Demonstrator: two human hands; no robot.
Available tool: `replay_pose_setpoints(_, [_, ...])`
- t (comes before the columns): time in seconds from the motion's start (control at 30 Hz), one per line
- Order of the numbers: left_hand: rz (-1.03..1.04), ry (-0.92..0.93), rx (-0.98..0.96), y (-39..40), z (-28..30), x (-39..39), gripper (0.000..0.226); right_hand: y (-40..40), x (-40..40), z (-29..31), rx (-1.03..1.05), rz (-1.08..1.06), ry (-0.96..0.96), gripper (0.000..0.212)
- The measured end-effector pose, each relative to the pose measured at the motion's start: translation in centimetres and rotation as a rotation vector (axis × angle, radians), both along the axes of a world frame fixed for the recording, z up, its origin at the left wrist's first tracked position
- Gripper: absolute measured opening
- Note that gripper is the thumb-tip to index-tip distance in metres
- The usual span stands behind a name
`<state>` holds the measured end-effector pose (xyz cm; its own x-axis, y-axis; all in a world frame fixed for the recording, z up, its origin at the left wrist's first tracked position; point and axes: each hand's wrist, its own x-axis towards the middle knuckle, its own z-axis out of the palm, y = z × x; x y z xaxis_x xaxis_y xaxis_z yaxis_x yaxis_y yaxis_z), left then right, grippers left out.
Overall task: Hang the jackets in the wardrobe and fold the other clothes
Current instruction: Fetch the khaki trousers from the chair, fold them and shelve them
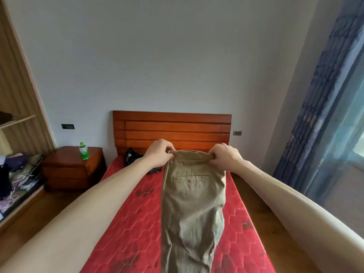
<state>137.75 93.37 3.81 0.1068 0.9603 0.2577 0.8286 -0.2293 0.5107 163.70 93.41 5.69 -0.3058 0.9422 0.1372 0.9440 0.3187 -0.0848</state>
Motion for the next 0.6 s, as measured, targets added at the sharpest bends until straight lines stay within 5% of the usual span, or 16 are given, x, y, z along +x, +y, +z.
replay_pose_setpoints(0.27, [0.041,-0.005,0.489,2.7,5.6,0.2,0.009,3.5,-1.9,4.4,0.462,-0.106,0.181,0.024])
replay_pose_setpoints(0.43, [-0.04,0.053,0.653,1.0,4.4,0.0,0.01,1.9,-1.0,2.8,0.5,-0.095,0.199,0.02])
replay_pose_setpoints(0.6, [-0.079,0.078,0.623,-1.7,-2.4,-0.5,0.012,-1.2,0.0,-3.5,0.448,-0.027,0.193,0.016])
